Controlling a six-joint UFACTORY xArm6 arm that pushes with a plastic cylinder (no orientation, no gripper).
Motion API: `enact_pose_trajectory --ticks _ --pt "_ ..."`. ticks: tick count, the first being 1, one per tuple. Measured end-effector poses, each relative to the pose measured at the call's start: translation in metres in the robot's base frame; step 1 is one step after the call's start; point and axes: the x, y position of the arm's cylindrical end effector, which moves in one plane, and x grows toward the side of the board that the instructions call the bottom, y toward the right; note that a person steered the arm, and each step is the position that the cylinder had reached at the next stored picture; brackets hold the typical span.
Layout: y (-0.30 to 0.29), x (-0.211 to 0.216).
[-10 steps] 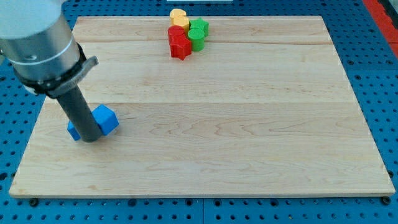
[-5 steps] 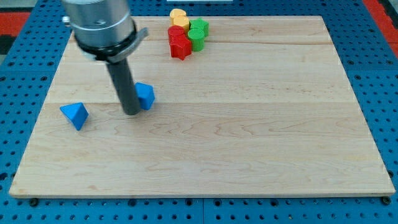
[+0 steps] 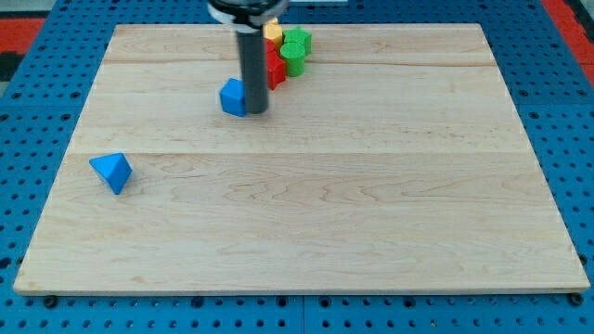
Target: Move the blue cube closer to red circle
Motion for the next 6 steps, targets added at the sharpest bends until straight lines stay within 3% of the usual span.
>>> enact_pose_trajectory --ticks 2,3,6 --pt "-0.079 0.017" --pt "-0.097 0.0" --pt "-0.064 -0.028"
